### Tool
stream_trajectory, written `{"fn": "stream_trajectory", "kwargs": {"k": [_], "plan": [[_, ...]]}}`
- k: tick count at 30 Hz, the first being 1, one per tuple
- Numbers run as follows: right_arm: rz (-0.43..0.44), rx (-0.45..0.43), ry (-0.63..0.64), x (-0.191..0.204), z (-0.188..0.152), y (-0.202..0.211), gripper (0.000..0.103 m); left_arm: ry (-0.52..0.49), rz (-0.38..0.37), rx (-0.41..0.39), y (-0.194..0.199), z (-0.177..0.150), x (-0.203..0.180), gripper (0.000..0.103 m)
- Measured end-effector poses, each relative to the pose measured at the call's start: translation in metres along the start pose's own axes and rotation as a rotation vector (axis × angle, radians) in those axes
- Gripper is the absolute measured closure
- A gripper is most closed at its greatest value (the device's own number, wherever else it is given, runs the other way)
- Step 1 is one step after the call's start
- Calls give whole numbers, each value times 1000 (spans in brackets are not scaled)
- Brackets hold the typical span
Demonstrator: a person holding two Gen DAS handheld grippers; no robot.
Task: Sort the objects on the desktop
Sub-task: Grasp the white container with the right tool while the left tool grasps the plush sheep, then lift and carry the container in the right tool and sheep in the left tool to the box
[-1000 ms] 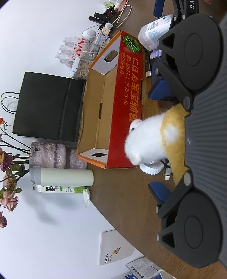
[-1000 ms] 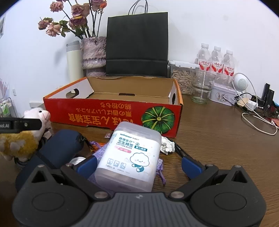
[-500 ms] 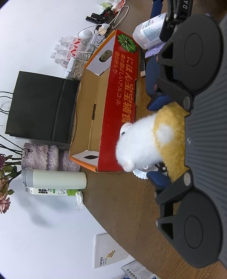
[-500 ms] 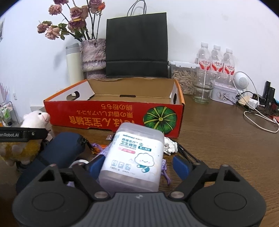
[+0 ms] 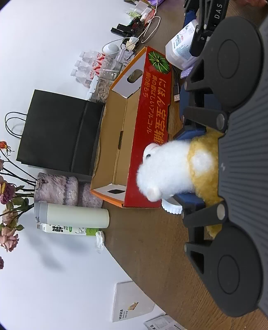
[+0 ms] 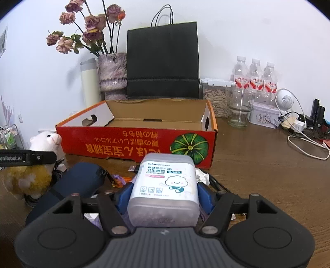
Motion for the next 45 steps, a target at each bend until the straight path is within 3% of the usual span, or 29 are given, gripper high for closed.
{"fn": "stream_trajectory", "kwargs": {"k": [23, 35, 45], "plan": [[19, -153, -53, -6, 21, 44, 40, 60, -22, -131, 37, 17, -6, 55], [32, -271, -24, -3, 80, 48, 40, -7, -80, -256, 53, 86, -34, 56], [42, -320, -39, 12, 129, 9, 40, -10, -113, -315, 18, 135, -54, 56]]}}
Point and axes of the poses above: each gripper's, at about its wrist camera, not at the fingertips, and y roughly against the way its jaws point, x to its left, z to its top, the point moved 9 cm from there along -y, roughly the way its jaws point, and after that the axes turned 7 degrees about -z, right-handed, at the moved point
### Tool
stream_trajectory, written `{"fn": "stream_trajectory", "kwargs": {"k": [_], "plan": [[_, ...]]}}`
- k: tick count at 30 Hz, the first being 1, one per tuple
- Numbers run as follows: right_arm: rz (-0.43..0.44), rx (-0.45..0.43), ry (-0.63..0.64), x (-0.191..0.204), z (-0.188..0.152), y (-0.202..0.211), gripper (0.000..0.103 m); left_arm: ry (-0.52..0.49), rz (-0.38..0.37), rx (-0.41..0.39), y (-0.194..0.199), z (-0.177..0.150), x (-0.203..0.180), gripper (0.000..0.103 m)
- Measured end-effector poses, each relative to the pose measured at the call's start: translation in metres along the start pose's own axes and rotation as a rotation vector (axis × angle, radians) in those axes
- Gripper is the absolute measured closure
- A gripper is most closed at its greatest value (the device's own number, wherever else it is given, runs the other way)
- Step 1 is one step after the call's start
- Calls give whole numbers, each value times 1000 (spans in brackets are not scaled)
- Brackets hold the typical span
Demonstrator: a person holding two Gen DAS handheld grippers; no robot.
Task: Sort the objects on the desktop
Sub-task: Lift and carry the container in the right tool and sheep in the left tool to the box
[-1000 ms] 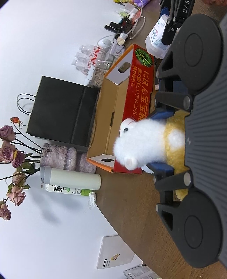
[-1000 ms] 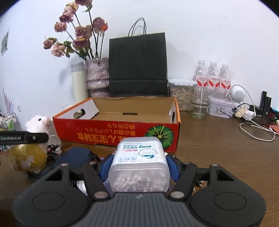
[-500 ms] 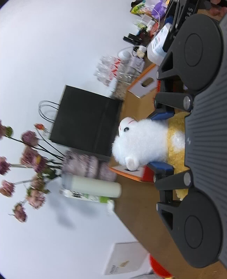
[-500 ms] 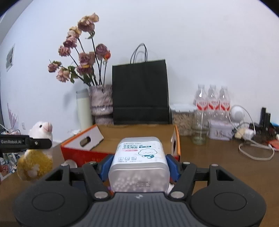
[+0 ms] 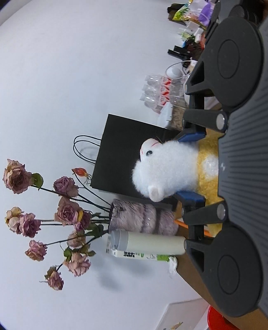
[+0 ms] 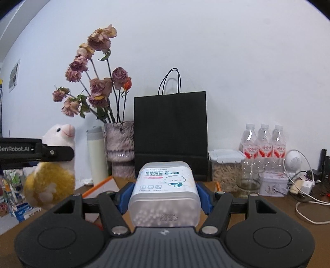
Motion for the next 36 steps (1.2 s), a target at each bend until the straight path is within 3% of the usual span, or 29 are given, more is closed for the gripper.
{"fn": "stream_trajectory", "kwargs": {"k": [8, 18, 27, 36], "plan": [[4, 39, -6, 3, 3, -65, 40, 23, 12, 19, -67, 2, 10, 55], [-19, 135, -3, -6, -10, -135, 40, 39, 65, 140, -135, -20, 36, 55], [-22, 235, 37, -4, -32, -160, 40, 62, 105, 259, -163, -52, 55, 55], [-55, 321, 65, -9, -57, -166, 40, 30, 109, 308, -167, -68, 56, 55]]}}
Point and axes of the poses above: each gripper's, at about its wrist camera, not at the fingertips, and y roughly against the way its jaws point, x to its left, z to its top, the point moved 9 cm from there along -y, roughly the way its jaws point, and after that the axes turned 7 degrees about -z, right-handed, at the moved point
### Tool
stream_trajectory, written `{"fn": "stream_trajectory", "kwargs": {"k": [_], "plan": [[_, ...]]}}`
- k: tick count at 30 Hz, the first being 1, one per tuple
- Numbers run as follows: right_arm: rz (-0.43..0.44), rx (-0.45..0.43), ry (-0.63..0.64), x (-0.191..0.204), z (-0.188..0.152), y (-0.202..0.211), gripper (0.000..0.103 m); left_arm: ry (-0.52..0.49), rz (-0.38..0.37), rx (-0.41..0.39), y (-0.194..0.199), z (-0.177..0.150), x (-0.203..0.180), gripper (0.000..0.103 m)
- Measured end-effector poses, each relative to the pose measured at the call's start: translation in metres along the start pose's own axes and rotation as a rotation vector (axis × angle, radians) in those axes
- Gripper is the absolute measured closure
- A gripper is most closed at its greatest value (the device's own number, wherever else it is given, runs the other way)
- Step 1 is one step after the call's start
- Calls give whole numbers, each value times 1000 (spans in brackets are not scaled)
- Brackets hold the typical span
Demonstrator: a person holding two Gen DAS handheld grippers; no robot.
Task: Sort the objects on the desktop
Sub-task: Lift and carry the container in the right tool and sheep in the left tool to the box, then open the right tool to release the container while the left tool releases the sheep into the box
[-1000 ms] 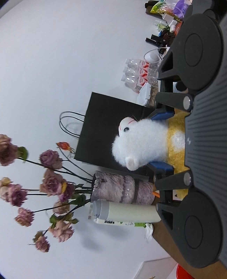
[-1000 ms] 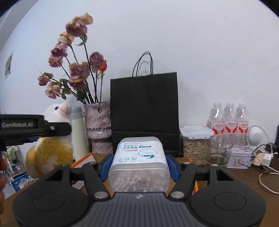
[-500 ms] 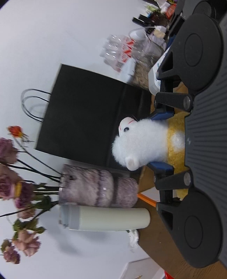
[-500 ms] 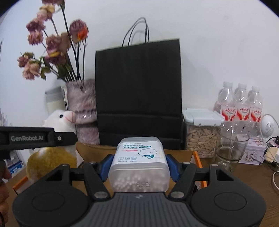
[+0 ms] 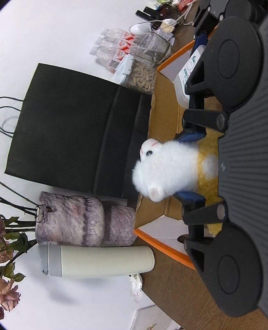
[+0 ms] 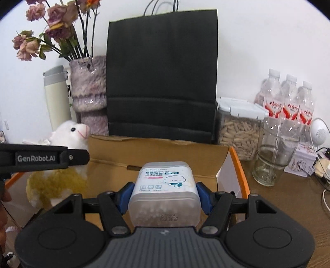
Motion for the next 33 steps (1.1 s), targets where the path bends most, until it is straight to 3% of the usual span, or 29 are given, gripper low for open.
{"fn": "stream_trajectory", "kwargs": {"k": [10, 11, 13, 14, 16, 18, 33], "plan": [[1, 68, 5, 0, -14, -11, 39, -9, 20, 60, -11, -12, 2, 53], [-1, 69, 7, 1, -14, -11, 32, -12, 24, 61, -11, -12, 2, 51], [-6, 72, 22, 2, -15, -11, 16, -16, 40, 67, -11, -13, 3, 40], [-8, 70, 28, 3, -15, -9, 11, -17, 48, 67, -11, -13, 3, 29], [-9, 61, 35, 4, -13, -6, 6, -21, 56, 58, -9, -11, 3, 21], [-4, 63, 38, 6, -12, -4, 0, -19, 68, 54, -7, -10, 4, 1], [-5, 52, 44, 5, -7, 8, 0, -67, 95, 4, 12, -3, -8, 0]]}}
Point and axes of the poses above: each gripper's, at about its wrist camera, not at the fingertips, and y roughly against the way its jaws point, x to its left, z to its top, the point moved 9 cm from there along -y, roughly the way its jaws point, and after that the axes turned 7 degrees about -z, right-handed, at the moved point
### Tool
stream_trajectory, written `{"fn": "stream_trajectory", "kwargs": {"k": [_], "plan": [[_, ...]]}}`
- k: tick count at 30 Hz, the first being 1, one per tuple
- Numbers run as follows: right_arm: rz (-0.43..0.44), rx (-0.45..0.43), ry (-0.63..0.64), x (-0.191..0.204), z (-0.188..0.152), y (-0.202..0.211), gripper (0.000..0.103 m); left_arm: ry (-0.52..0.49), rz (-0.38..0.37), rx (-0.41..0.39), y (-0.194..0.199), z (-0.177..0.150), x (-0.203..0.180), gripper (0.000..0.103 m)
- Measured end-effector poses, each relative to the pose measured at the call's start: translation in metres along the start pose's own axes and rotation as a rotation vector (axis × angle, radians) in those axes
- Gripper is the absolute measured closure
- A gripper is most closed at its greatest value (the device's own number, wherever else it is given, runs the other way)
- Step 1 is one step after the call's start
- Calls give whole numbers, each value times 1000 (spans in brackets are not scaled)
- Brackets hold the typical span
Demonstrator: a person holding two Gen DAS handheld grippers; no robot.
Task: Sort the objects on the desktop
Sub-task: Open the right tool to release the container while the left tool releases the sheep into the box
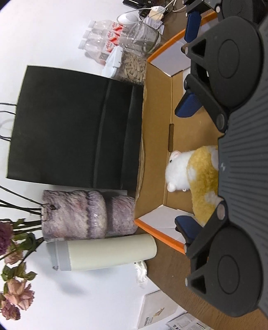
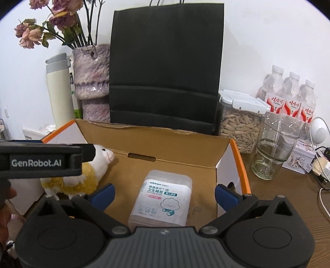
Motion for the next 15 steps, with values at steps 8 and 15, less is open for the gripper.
{"fn": "stream_trajectory", "kwargs": {"k": [8, 15], "plan": [[-11, -19, 12, -4, -3, 14, 0, -39, 12, -56, 23, 1, -8, 0], [-12, -42, 15, -6, -7, 34, 0, -41, 6, -99, 48, 2, -11, 0]]}}
Point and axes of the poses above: each gripper's, at about its wrist camera, not at the fingertips, and y roughly against the way its jaws point, x to its left, z to its top, the point moved 9 cm from there along -y, roughly the way its jaws point, and after that the axes turned 7 degrees about -z, right-handed, at the moved point
